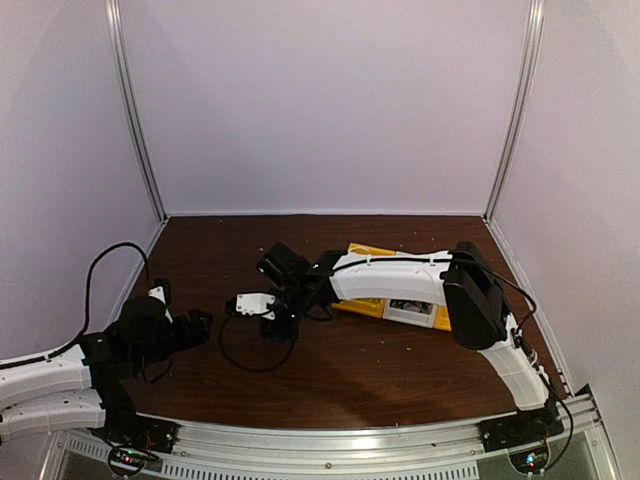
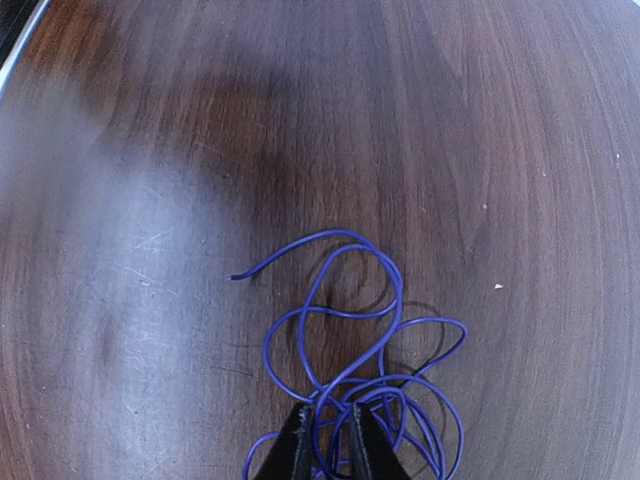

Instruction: Untangle the cables

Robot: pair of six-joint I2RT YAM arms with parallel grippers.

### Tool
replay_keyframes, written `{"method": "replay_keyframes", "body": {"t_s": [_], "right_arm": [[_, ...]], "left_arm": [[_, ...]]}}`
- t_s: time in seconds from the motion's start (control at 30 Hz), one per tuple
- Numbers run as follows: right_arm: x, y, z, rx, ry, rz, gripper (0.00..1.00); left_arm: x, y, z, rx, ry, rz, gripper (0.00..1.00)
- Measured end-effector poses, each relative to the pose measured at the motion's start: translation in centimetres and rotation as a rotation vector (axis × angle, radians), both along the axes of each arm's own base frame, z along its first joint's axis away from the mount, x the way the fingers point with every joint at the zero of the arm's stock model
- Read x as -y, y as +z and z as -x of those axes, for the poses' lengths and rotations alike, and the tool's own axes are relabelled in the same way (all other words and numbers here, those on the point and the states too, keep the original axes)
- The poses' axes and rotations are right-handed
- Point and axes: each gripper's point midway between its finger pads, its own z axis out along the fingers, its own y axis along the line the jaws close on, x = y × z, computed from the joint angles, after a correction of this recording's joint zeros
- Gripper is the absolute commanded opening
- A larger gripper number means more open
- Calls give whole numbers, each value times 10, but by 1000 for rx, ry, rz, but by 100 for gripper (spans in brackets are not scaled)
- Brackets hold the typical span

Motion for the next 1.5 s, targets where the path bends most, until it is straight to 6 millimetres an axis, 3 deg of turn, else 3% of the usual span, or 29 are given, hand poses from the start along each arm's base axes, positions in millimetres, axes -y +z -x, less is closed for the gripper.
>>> {"method": "replay_keyframes", "body": {"t_s": [0.37,0.43,0.5,0.57,0.7,0.83,0.93,1.1,1.37,1.5], "right_arm": [[1,4,-3,5,-24,1,0],[1,14,-3,7,-30,-13,0],[2,36,-2,12,-39,-41,0],[3,71,-1,30,-48,-96,0],[10,160,4,82,-64,-242,0],[22,236,11,123,-74,-381,0],[28,259,14,111,-84,-436,0],[34,252,7,47,-117,-448,0],[40,245,-3,-20,-148,-457,0],[44,232,-5,-30,-155,-437,0]], "left_arm": [[0,-1,0,-3,-4,-4,89],[2,-1,0,1,-15,-7,81],[8,1,-1,17,-48,-10,76],[17,5,-2,45,-106,-15,74],[41,23,0,135,-265,-7,73],[65,67,7,317,-429,33,74],[76,97,14,451,-510,56,74],[95,127,25,592,-635,91,74],[134,121,31,604,-777,107,74],[138,147,28,658,-756,126,78]]}}
